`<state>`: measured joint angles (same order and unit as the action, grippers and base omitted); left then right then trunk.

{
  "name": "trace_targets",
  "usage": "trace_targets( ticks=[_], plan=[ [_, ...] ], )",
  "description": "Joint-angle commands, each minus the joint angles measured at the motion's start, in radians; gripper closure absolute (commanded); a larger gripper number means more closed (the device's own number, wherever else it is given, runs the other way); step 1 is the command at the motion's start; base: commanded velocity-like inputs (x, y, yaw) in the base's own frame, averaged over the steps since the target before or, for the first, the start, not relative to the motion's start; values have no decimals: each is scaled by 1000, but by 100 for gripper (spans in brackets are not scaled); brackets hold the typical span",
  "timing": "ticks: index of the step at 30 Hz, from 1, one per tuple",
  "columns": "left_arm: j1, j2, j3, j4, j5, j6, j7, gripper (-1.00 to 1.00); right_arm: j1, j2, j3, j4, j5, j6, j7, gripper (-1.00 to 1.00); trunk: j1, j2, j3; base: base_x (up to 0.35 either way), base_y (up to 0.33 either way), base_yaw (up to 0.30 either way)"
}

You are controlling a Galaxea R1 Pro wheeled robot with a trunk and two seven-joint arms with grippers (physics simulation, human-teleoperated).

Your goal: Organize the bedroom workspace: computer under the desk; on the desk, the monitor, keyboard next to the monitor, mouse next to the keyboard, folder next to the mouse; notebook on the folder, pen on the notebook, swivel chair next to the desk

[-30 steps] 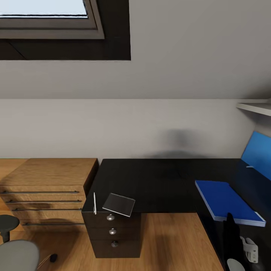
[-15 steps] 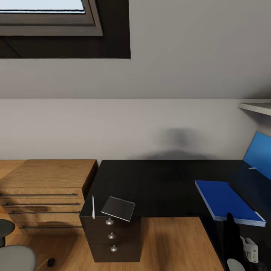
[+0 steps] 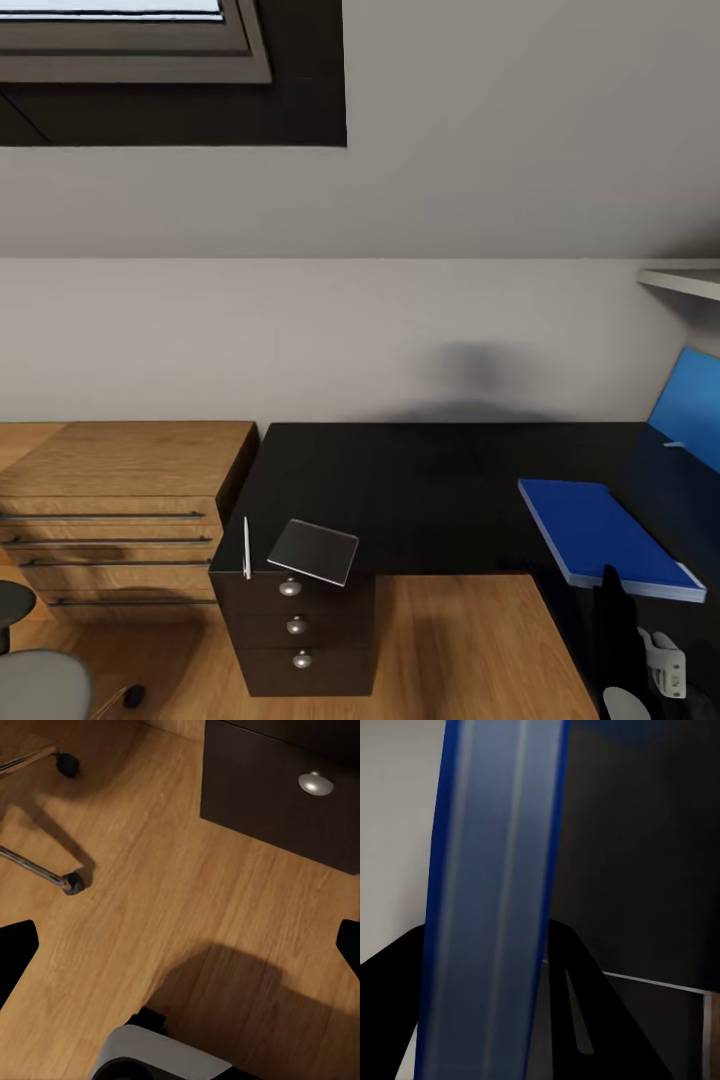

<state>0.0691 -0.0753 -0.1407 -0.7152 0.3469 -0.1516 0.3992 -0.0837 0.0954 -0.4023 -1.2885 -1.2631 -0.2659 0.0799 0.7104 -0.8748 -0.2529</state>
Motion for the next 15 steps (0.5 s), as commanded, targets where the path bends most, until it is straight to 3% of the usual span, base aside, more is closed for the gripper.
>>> trace_targets(
  ticks=[1, 15],
  plan=[
    [0, 0, -5, -1, 11, -5, 5, -100, -1, 1, -1, 0, -11, -1, 7, 100, 4, -8, -4, 0, 0, 0],
    [0, -2, -5, 0, 11, -5, 4, -100, -1, 1, -1, 0, -17, 0, 6, 100, 58, -106, -48, 0, 0, 0]
  ],
)
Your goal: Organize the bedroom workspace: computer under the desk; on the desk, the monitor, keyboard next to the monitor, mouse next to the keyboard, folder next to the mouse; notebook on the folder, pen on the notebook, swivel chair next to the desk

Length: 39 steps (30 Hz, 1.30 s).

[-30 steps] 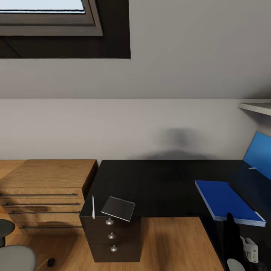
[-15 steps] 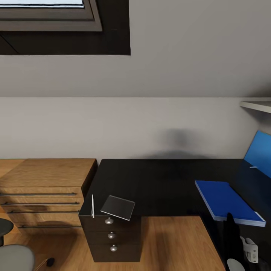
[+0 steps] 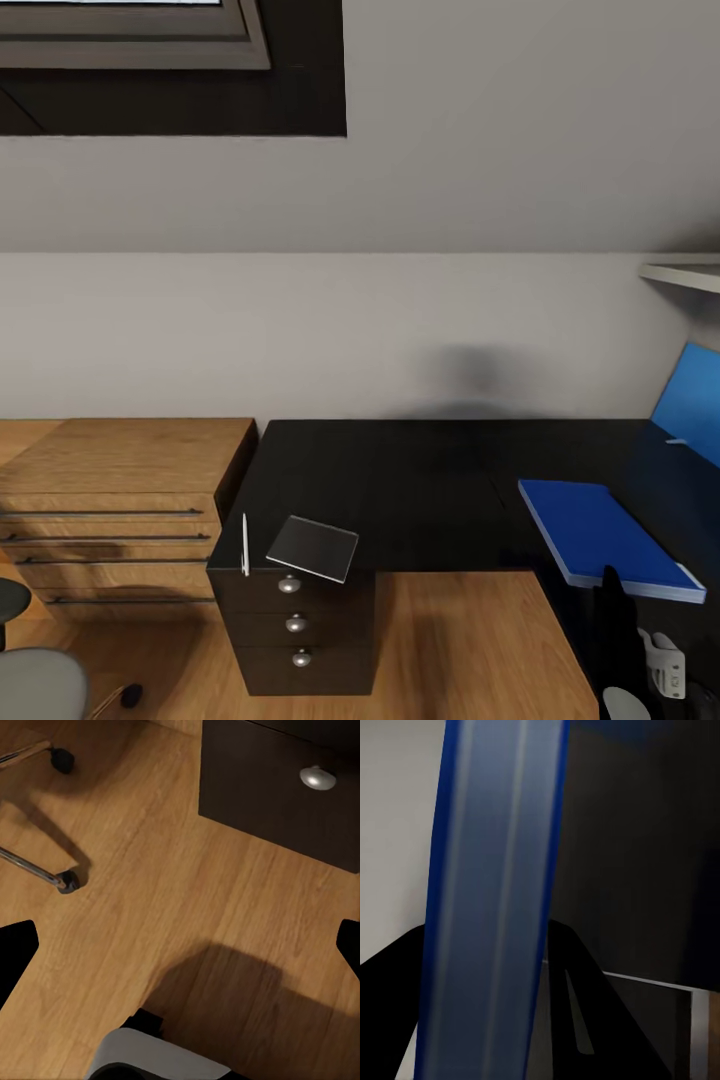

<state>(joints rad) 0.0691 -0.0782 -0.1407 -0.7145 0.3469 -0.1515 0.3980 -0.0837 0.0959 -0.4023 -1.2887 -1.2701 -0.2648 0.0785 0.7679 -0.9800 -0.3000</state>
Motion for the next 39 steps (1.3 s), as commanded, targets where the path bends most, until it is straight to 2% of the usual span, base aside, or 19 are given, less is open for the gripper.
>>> trace_targets(
  ticks=[1, 13, 25, 38, 39],
  plan=[
    [0, 1, -5, -1, 11, -5, 5, -100, -1, 1, -1, 1, -11, -1, 8, 100, 4, -8, -4, 0, 0, 0],
    [0, 1, -5, -1, 9, -6, 4, -100, -1, 1, -1, 0, -14, -2, 13, 100, 50, -92, -42, 0, 0, -7],
    [0, 2, -5, -3, 9, -8, 1, -100, -1, 1, -1, 0, -14, -1, 14, 100, 50, -92, -42, 0, 0, -124],
    [0, 6, -3, -8, 9, -10, -1, -100, -1, 5, 0, -2, -17, 3, 15, 100, 50, -92, -42, 0, 0, -15],
    [0, 10, 2, -4, 11, -8, 4, -100, -1, -1, 6, -1, -11, -3, 15, 100, 50, -92, -42, 0, 0, 0]
  ],
)
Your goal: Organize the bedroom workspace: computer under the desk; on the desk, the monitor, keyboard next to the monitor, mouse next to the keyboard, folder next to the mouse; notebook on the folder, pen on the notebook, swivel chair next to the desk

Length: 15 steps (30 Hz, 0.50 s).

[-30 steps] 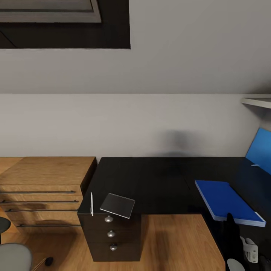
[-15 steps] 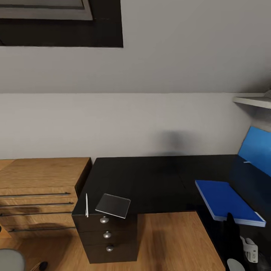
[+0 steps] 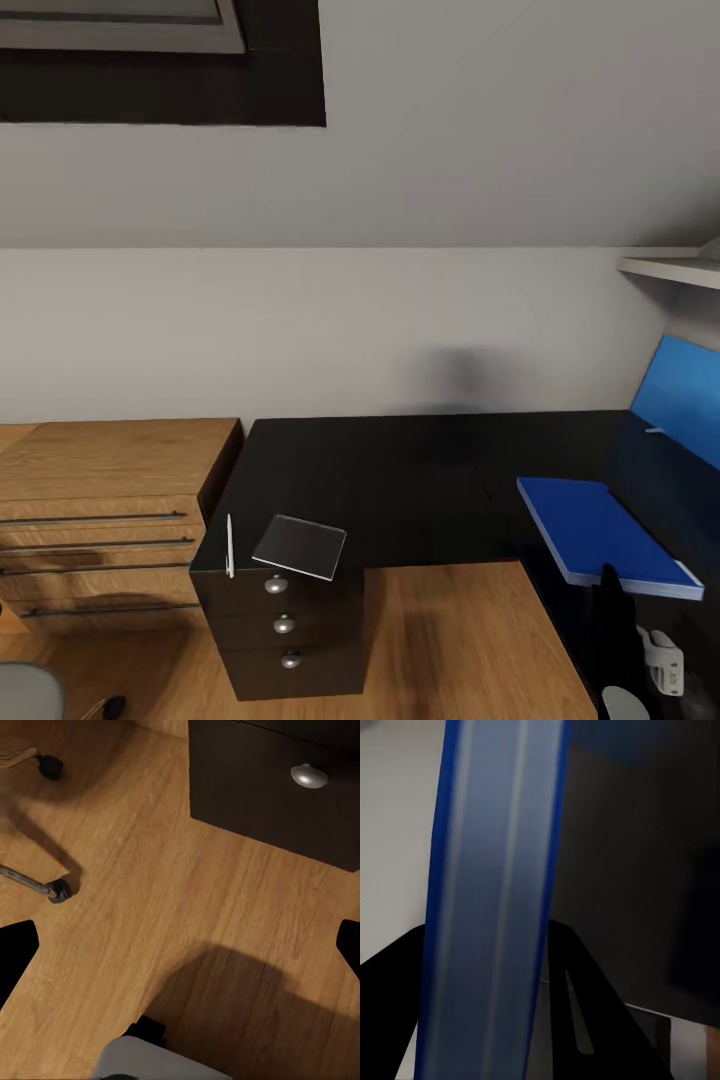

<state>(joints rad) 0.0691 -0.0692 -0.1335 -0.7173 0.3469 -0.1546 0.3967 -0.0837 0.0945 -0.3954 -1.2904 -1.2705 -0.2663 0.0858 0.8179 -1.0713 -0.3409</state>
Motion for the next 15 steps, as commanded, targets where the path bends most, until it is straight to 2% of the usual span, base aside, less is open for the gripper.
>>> trace_targets(
  ticks=[1, 6, 15],
  plan=[
    [0, -5, -5, -4, 9, -8, 3, -100, -2, -5, 5, -1, -5, -7, 9, 100, 0, -1, -1, 0, 0, 0],
    [-1, -11, -9, -7, 9, -10, 0, -100, -3, 2, 34, -2, 21, -3, 10, 100, 0, -1, -1, 0, 0, 0],
    [-1, -4, -16, -10, 9, -39, -6, -100, -4, 7, -14, 0, -28, 9, 9, 100, 0, -1, -1, 0, 0, 0]
  ],
)
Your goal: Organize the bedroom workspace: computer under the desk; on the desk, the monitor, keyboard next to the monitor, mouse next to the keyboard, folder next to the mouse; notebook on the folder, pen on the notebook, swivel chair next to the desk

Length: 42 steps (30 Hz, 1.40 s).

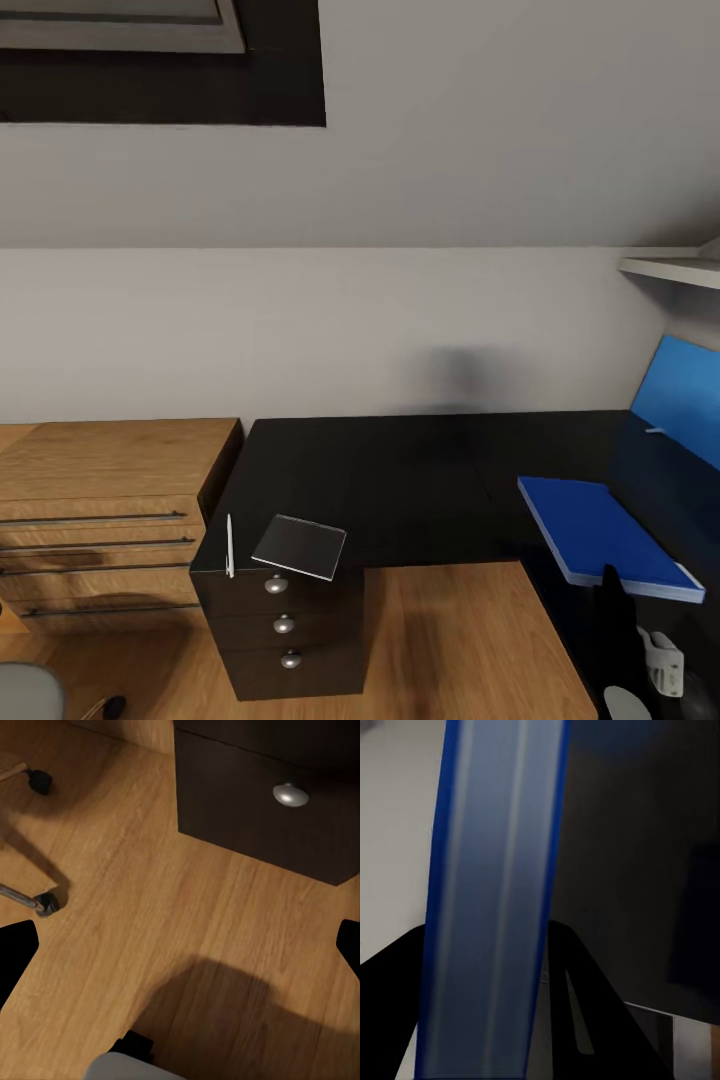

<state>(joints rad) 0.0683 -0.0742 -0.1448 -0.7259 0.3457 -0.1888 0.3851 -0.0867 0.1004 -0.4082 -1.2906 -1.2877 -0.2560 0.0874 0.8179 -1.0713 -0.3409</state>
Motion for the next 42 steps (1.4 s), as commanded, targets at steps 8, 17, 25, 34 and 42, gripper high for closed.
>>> trace_targets(
  ticks=[8, 17, 25, 34, 42],
  plan=[
    [0, 2, -7, -5, 12, -12, 5, -100, -1, 1, -4, 1, -14, -1, 8, 100, 0, -1, -1, 0, 0, 0],
    [0, -3, -7, -17, 12, -12, 5, -100, -1, 1, -5, 0, -15, -1, 6, 100, 12, -22, -10, 0, 0, 0],
    [0, -2, -7, -18, 12, -12, 5, -100, -1, 1, -6, 0, -15, -6, 8, 100, 42, -78, -35, 0, 0, 0],
    [1, -2, -8, -18, 12, -12, 5, -100, -1, 1, -6, 1, -15, -6, 8, 100, 77, -141, -64, 0, 0, 0],
    [0, -3, -9, -18, 12, -12, 5, -100, -1, 1, -6, 1, -15, -6, 8, 100, 107, -197, -89, 0, 0, 0]
  ],
)
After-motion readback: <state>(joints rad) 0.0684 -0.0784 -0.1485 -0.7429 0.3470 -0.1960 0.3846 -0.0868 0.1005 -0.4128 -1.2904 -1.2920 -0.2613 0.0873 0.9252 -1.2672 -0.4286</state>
